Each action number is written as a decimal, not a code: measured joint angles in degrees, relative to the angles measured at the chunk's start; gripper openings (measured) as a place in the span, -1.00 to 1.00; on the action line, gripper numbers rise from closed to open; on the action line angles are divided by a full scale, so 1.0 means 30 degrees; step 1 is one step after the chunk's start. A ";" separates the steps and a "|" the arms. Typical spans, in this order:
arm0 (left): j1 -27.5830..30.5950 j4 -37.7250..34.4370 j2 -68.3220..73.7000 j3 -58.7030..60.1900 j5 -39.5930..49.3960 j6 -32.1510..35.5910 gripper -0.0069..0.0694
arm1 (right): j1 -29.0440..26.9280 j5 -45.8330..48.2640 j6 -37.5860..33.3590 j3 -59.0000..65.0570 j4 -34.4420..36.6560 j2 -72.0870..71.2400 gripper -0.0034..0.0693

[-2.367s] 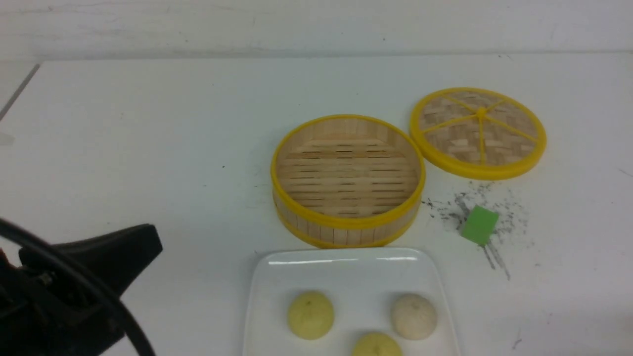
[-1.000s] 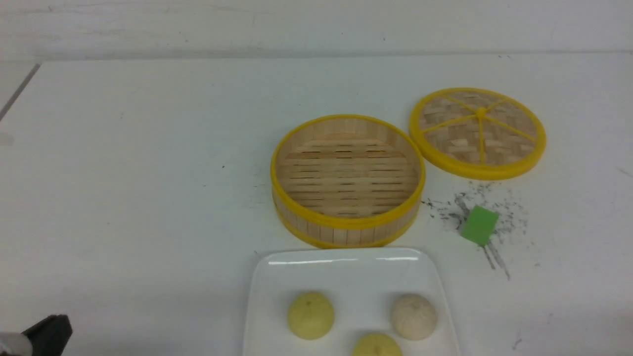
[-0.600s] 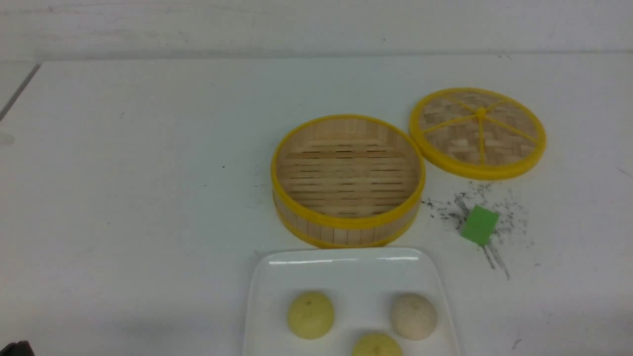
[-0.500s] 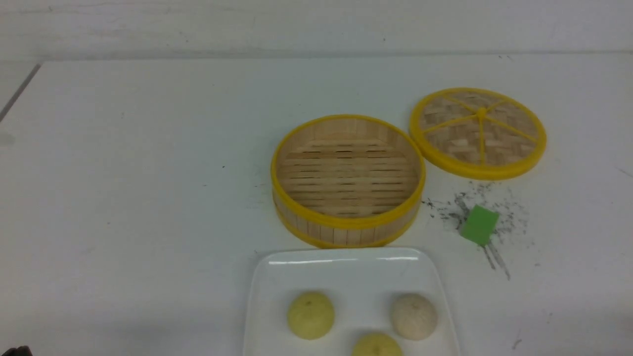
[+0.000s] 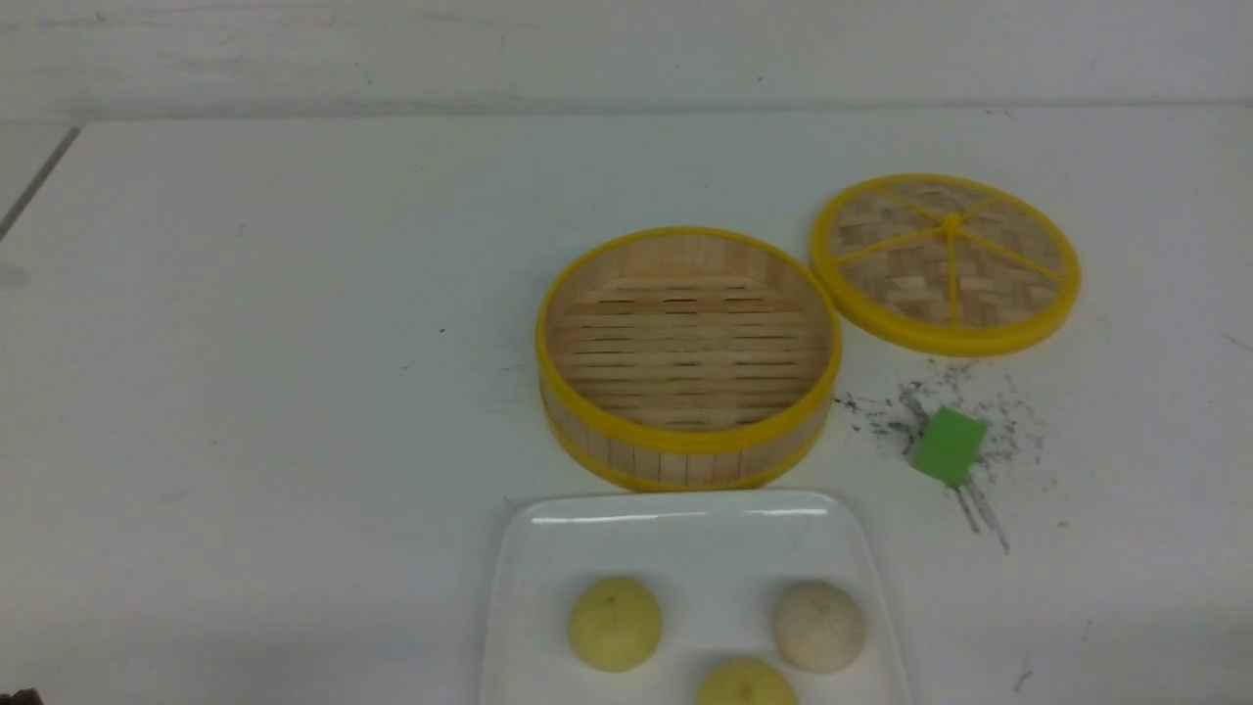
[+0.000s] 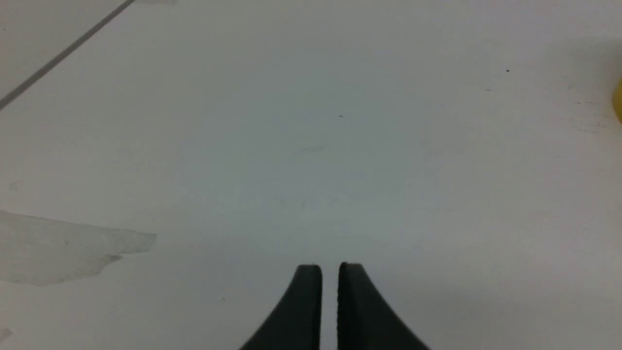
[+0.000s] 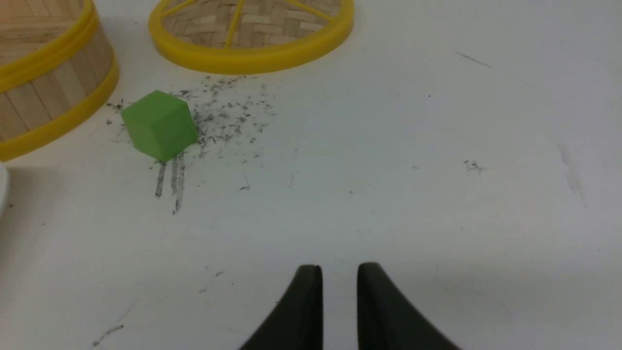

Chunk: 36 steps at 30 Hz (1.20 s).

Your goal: Put the steamed buns into the plate on the white tablecloth.

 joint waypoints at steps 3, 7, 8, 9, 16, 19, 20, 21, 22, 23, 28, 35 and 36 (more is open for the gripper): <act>-0.0248 0.0069 0.0000 0.0000 0.0007 0.0000 -0.60 | 0.0000 0.0000 0.0000 0.0000 0.0000 0.0000 -0.53; -0.0271 0.0123 0.0000 0.0000 0.0023 0.0000 -0.59 | 0.0000 0.0000 0.0000 0.0000 0.0000 0.0000 -0.53; -0.0271 0.0119 0.0000 0.0000 0.0023 0.0000 -0.59 | 0.0000 0.0000 0.0000 0.0000 0.0000 0.0000 -0.53; -0.0271 0.0145 0.0000 0.0000 0.0023 0.0000 -0.59 | 0.0000 0.0000 0.0000 0.0000 0.0000 0.0000 -0.53; -0.0284 0.0821 0.0000 0.0000 0.0067 -0.0016 -0.59 | 0.0000 0.0000 0.0000 0.0000 0.0000 0.0000 -0.50; -0.0284 0.0964 0.0000 0.0000 0.0091 -0.0036 -0.58 | 0.0000 0.0000 0.0000 0.0000 0.0000 0.0000 -0.49; -0.0284 0.0964 0.0000 0.0000 0.0089 -0.0036 -0.58 | 0.0000 0.0000 0.0000 0.0000 0.0000 0.0000 -0.49; -0.0284 0.1007 0.0000 0.0000 0.0089 -0.0036 -0.58 | 0.0000 0.0000 0.0000 0.0000 0.0000 0.0000 -0.48; -0.0284 0.1007 0.0000 0.0000 0.0089 -0.0036 -0.58 | 0.0000 0.0000 0.0000 0.0000 0.0000 0.0000 -0.48; -0.0284 0.1007 0.0000 0.0000 0.0089 -0.0036 -0.58 | 0.0000 0.0000 0.0000 0.0000 0.0000 0.0000 -0.47; -0.0284 0.1012 0.0000 -0.0016 0.0095 -0.0036 -0.58 | 0.0000 0.0000 0.0000 0.0000 0.0000 0.0000 -0.45; -0.0284 0.1028 0.0000 -0.0016 0.0095 -0.0036 -0.58 | 0.0000 0.0000 0.0000 0.0000 0.0000 0.0000 -0.42; -0.0284 0.1028 0.0000 -0.0016 0.0095 -0.0036 -0.58 | 0.0000 0.0000 0.0000 0.0000 0.0000 0.0000 -0.42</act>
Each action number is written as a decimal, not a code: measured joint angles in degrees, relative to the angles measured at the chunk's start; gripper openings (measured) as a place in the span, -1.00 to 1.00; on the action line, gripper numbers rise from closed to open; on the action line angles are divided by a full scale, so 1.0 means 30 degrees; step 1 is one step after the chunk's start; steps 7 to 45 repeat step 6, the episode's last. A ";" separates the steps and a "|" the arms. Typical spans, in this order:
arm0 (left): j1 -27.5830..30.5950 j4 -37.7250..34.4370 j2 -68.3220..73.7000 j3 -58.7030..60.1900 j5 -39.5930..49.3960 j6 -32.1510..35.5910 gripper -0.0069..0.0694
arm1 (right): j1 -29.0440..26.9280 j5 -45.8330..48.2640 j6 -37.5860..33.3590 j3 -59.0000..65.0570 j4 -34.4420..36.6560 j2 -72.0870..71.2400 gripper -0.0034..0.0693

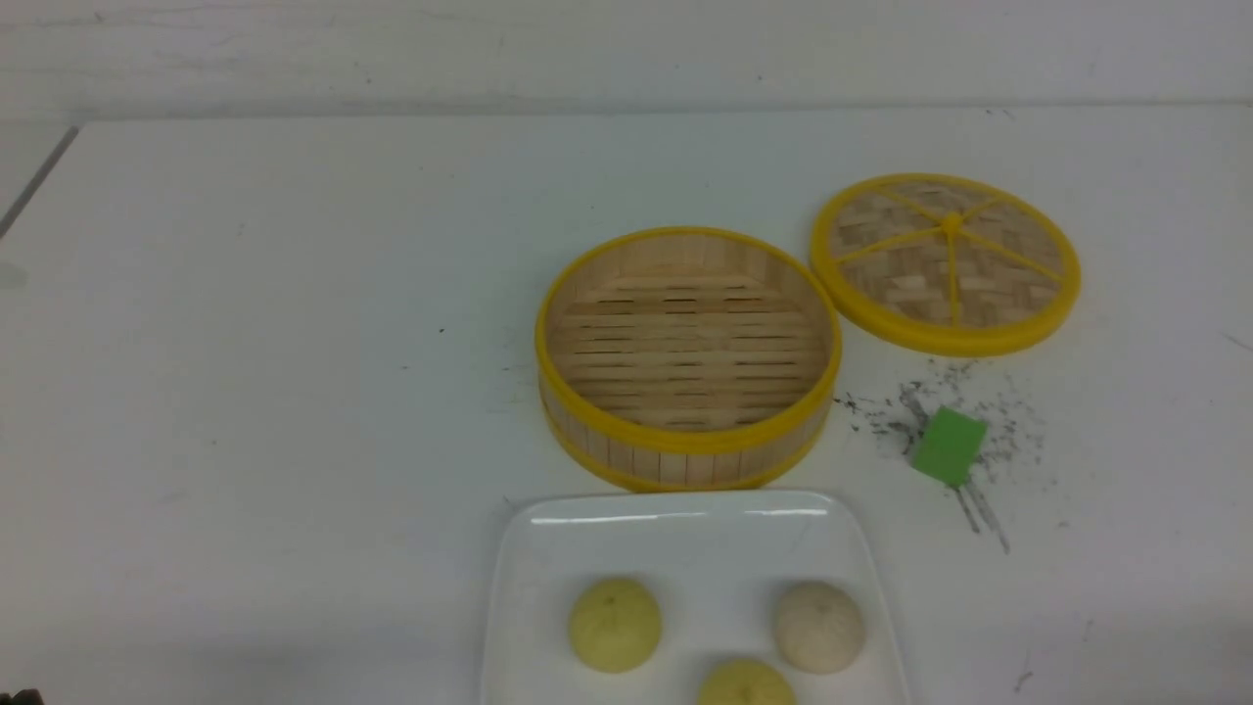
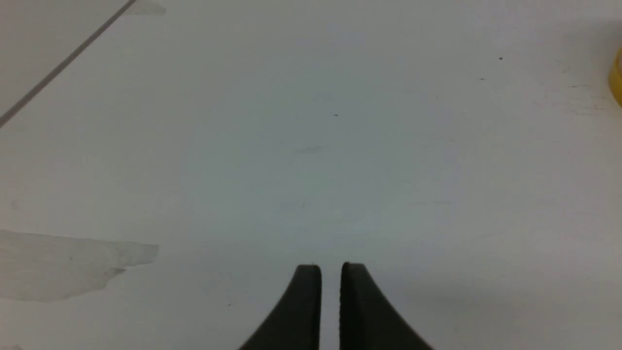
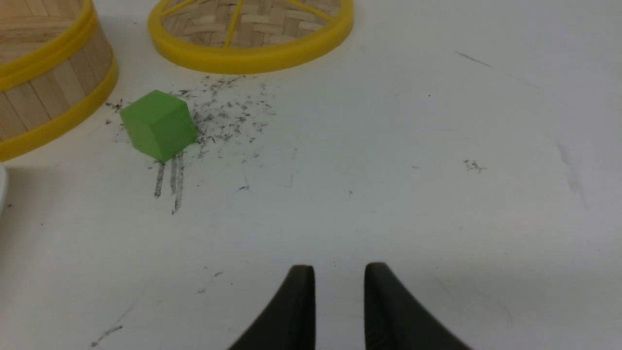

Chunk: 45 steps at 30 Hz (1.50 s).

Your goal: Put the steamed buns into the plate on the white tablecloth.

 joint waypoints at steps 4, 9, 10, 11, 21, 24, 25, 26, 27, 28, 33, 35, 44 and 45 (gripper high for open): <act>0.0000 0.0000 0.0000 0.0000 0.0000 0.0000 -0.58 | 0.0000 0.0000 0.0000 0.0000 0.0000 0.0000 -0.41; 0.0000 0.0000 0.0000 0.0000 0.0000 0.0000 -0.58 | 0.0000 0.0000 0.0000 0.0000 0.0000 0.0000 -0.40; 0.0000 0.0000 0.0000 0.0000 0.0000 0.0000 -0.58 | 0.0000 0.0000 0.0000 0.0000 0.0000 0.0000 -0.40; 0.0000 0.0000 0.0000 0.0000 0.0000 0.0000 -0.58 | 0.0000 0.0000 0.0000 0.0000 0.0000 0.0000 -0.40; 0.0000 0.0000 0.0000 0.0000 0.0000 0.0000 -0.58 | 0.0000 0.0000 0.0000 0.0000 0.0000 0.0000 -0.40; 0.0000 0.0000 0.0000 0.0000 0.0000 0.0000 -0.58 | 0.0000 0.0000 0.0000 0.0000 0.0000 0.0000 -0.40; 0.0000 0.0000 0.0000 0.0000 0.0000 0.0000 -0.58 | 0.0000 0.0000 0.0000 0.0000 0.0000 0.0000 -0.40; 0.0000 0.0000 0.0000 0.0000 0.0000 0.0000 -0.58 | 0.0000 0.0000 0.0000 0.0000 0.0000 0.0000 -0.40; 0.0000 0.0000 0.0000 0.0000 0.0000 0.0000 -0.58 | 0.0000 0.0000 0.0000 0.0000 0.0000 0.0000 -0.40; 0.0000 0.0000 0.0000 0.0000 0.0000 0.0000 -0.58 | 0.0000 0.0000 0.0000 0.0000 0.0000 0.0000 -0.40; 0.0000 0.0000 0.0000 0.0000 0.0000 0.0000 -0.58 | 0.0000 0.0000 0.0000 0.0000 0.0000 0.0000 -0.40; 0.0000 0.0000 0.0000 0.0000 0.0000 0.0000 -0.58 | 0.0000 0.0000 0.0000 0.0000 0.0000 0.0000 -0.40; 0.0000 0.0000 0.0000 0.0000 0.0000 0.0000 -0.58 | 0.0000 0.0000 0.0000 0.0000 0.0000 0.0000 -0.40; 0.0000 0.0000 0.0000 0.0000 0.0000 0.0000 -0.58 | 0.0000 0.0000 0.0000 0.0000 0.0000 0.0000 -0.40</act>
